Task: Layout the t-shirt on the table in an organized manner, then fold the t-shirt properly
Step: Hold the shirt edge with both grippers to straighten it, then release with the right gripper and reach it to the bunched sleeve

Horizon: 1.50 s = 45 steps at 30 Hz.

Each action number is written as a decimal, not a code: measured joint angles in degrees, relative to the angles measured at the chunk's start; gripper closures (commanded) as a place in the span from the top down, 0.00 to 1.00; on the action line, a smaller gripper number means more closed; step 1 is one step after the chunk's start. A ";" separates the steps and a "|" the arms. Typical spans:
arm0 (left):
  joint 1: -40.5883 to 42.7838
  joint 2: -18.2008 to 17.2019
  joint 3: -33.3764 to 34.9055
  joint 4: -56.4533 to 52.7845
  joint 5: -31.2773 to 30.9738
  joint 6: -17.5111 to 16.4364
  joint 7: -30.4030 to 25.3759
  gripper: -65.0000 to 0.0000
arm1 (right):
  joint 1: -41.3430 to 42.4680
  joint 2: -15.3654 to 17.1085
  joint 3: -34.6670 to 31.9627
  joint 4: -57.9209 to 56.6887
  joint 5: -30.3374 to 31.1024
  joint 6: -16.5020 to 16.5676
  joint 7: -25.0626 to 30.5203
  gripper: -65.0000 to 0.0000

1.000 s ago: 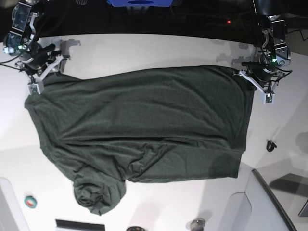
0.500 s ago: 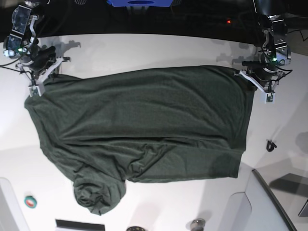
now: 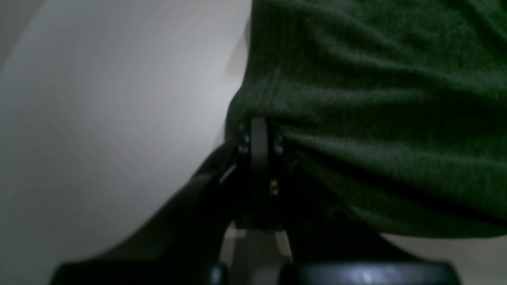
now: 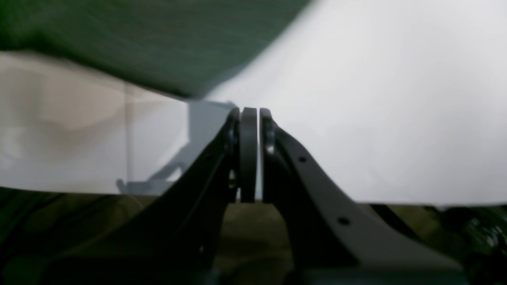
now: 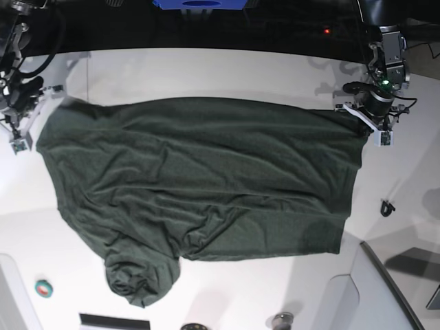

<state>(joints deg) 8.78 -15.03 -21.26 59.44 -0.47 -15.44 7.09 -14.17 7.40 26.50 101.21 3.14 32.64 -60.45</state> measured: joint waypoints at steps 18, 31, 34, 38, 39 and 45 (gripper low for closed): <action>0.57 0.42 -0.07 2.58 0.81 0.46 2.99 0.00 | 4.22 -5.44 6.54 -16.20 0.11 0.22 11.13 0.69; 1.88 0.46 -0.09 3.93 0.92 0.44 3.39 0.00 | 6.73 -5.51 6.60 -21.70 0.37 0.20 12.28 0.00; 1.86 0.46 -0.09 3.96 0.94 0.44 3.43 0.00 | 6.82 -5.60 6.38 -19.39 0.37 0.20 9.92 0.02; 1.86 0.44 -0.09 4.00 0.98 0.44 3.58 0.00 | 9.68 -5.99 4.68 -11.89 -0.66 0.15 2.21 0.01; 1.86 0.44 -0.09 4.00 1.11 0.44 3.58 0.00 | 10.93 -5.99 2.86 -10.29 -0.28 0.13 0.90 0.01; 1.86 0.46 -0.09 4.11 1.14 0.44 3.65 0.00 | 19.91 -7.26 -10.69 -9.88 -0.20 -0.09 -5.35 0.01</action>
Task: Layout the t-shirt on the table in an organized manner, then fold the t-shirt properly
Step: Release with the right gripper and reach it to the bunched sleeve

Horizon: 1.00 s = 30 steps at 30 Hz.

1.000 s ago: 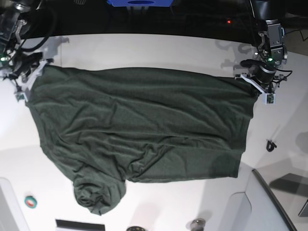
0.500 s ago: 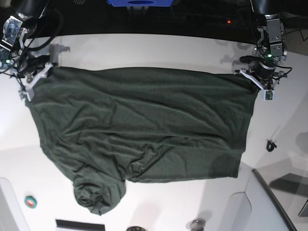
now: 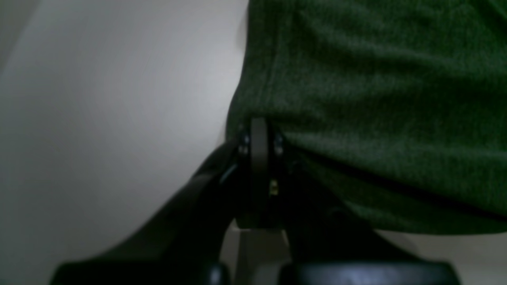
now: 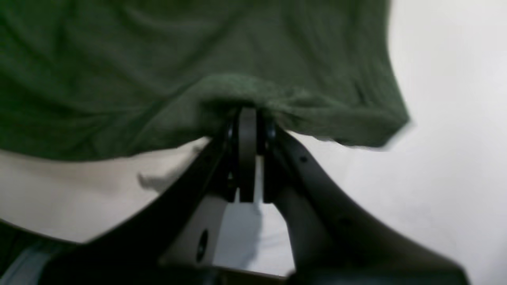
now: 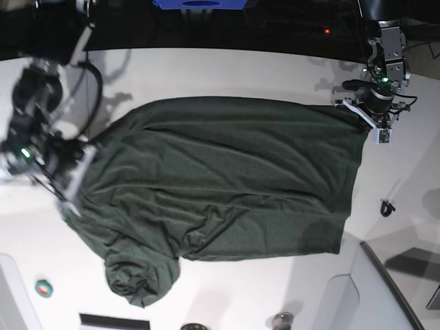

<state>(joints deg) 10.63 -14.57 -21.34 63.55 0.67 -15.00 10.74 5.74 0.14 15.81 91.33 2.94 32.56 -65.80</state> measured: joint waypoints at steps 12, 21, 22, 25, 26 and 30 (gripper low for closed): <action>0.02 -0.04 -0.11 0.09 0.02 0.00 0.17 0.00 | 17.88 -5.60 -24.50 -29.46 -0.20 -4.31 6.99 0.40; 0.24 -0.22 -0.07 0.09 0.44 0.02 0.24 0.00 | 0.74 0.17 -11.52 -1.33 -0.70 -4.46 9.68 0.60; 0.48 -0.22 -0.07 0.11 0.39 0.02 -0.07 0.00 | -0.68 0.76 -8.79 -1.81 -1.27 -4.98 9.38 0.60; 0.68 -0.22 -0.07 0.11 0.33 0.02 -0.50 0.00 | -2.32 1.11 -5.46 -6.80 -0.42 -4.85 14.23 0.60; 0.72 -0.22 -0.07 0.11 0.17 -0.02 -0.55 0.00 | -1.90 1.44 -5.62 -8.81 -0.15 -4.90 16.44 0.60; 0.68 -0.33 -0.07 0.11 0.22 -0.17 -0.44 0.00 | 4.07 2.93 -6.03 -18.93 0.04 -4.63 20.44 0.60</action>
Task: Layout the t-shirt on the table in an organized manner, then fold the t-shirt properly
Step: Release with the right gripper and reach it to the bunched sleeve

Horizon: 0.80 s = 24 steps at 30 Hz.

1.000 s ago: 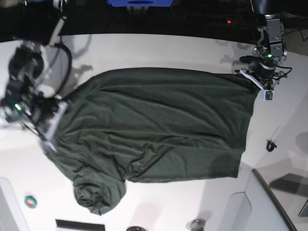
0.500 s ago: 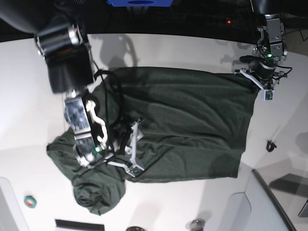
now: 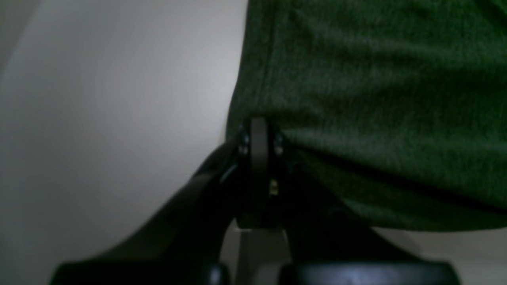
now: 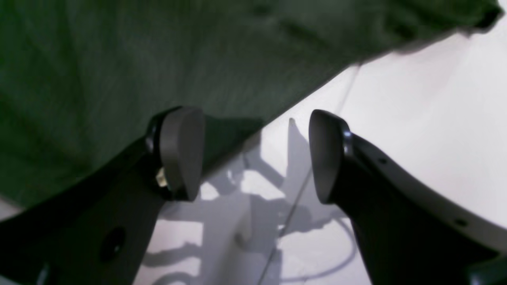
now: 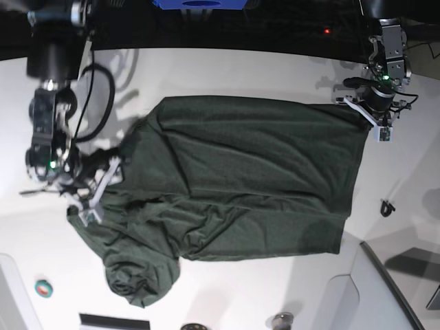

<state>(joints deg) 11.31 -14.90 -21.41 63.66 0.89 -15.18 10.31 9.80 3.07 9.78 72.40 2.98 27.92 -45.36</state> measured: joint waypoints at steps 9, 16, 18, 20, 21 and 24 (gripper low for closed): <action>0.11 -0.02 0.00 -0.02 -0.07 0.04 -0.04 0.00 | 7.65 1.49 0.20 -13.84 -0.22 0.00 3.76 0.45; 0.11 0.13 0.00 -0.02 -0.04 0.17 -0.15 0.00 | 7.28 2.34 -11.10 -11.23 0.00 0.09 4.26 0.33; 0.13 0.11 0.00 -0.02 -0.04 0.15 -0.26 0.00 | 7.02 2.62 -15.21 -11.23 0.11 0.15 4.85 0.39; 0.13 0.11 0.00 -0.02 -0.04 0.17 -0.26 0.00 | 6.93 3.26 -18.67 -11.28 0.07 0.11 7.06 0.47; 0.13 0.13 0.00 -0.02 -0.02 0.20 -0.26 0.00 | 6.97 3.39 -19.71 -11.41 -0.04 0.07 7.89 0.49; 0.13 0.11 0.00 -0.02 -0.02 0.17 -0.26 0.00 | 7.10 3.65 -22.18 -11.72 -0.22 0.07 8.37 0.49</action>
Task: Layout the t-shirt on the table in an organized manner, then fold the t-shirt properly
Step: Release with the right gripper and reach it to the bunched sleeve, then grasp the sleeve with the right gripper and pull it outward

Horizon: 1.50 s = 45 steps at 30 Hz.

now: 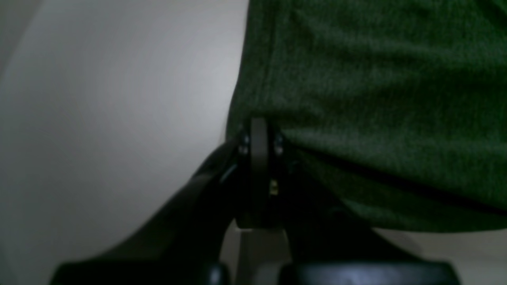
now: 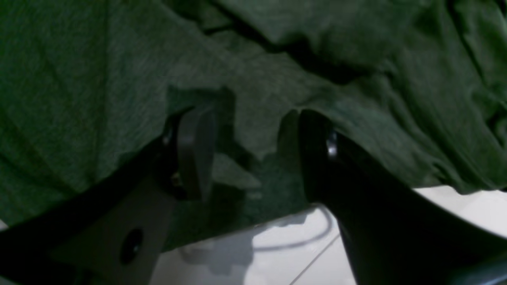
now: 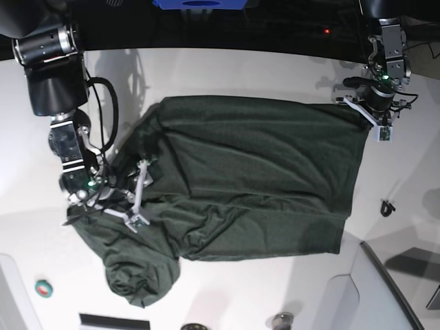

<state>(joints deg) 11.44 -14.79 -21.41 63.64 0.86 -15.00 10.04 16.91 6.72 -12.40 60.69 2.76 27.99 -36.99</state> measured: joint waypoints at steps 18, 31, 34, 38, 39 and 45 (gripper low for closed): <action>0.00 0.02 0.00 0.00 -0.02 0.00 0.02 0.00 | 5.88 1.09 -3.26 -12.98 0.07 -0.07 3.89 0.30; 0.00 0.00 0.00 0.00 -0.02 0.00 0.02 0.00 | -0.17 0.96 -3.04 -2.67 0.11 -0.09 0.24 0.10; 0.02 -0.02 0.00 0.00 -0.02 -0.02 -0.15 0.00 | -3.69 2.40 -2.97 4.59 0.17 -0.09 -3.15 0.10; 0.00 0.00 -0.04 -0.11 -0.02 0.00 -0.15 0.00 | -7.98 4.42 -2.78 12.98 0.15 -0.13 -6.78 0.10; 0.02 0.00 -0.04 -0.11 -0.04 -0.02 -0.24 0.00 | -8.72 4.81 -2.75 14.43 0.37 -0.09 -7.58 0.10; 0.02 -0.02 -0.04 -0.11 -0.07 -0.04 -0.22 0.00 | -12.94 6.60 3.58 21.53 0.15 -0.11 -10.88 0.10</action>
<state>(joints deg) 11.46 -14.81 -21.45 63.53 0.80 -15.05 9.82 3.97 13.32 -8.82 82.21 2.92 27.88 -47.88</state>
